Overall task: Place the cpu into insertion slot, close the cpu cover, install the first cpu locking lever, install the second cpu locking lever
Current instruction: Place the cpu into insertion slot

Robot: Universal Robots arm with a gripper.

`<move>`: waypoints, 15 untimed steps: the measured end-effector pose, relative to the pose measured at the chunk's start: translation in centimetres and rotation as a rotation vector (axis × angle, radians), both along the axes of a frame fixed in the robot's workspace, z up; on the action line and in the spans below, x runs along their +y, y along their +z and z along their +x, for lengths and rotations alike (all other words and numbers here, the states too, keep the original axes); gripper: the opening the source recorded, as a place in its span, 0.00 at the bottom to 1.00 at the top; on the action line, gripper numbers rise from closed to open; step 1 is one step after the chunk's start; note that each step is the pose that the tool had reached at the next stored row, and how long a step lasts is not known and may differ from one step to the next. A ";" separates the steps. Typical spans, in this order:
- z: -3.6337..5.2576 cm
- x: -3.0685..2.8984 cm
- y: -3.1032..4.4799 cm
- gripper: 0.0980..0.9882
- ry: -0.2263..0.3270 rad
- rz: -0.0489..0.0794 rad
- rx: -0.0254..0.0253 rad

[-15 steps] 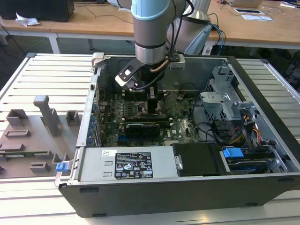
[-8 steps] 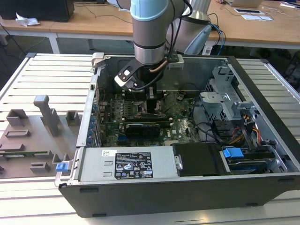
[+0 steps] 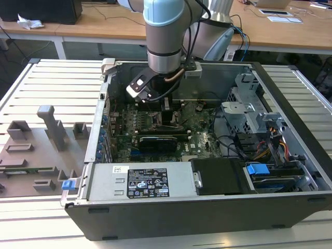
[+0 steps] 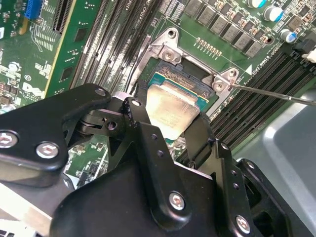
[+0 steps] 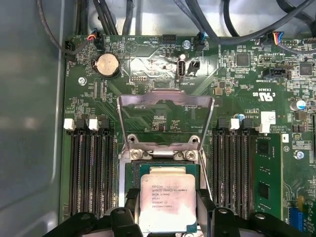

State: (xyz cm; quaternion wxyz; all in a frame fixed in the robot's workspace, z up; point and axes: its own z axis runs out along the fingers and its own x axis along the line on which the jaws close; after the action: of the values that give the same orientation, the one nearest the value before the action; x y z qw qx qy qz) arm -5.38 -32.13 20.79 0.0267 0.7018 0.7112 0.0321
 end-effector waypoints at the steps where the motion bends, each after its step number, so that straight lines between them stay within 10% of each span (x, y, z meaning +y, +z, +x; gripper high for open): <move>1: -0.01 0.02 -0.04 0.50 0.000 0.000 0.0000; 15: -0.03 0.26 -1.02 0.50 0.000 0.000 0.0001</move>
State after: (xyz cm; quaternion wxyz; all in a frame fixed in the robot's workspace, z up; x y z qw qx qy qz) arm -5.41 -31.86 19.77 0.0267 0.7016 0.7113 0.0321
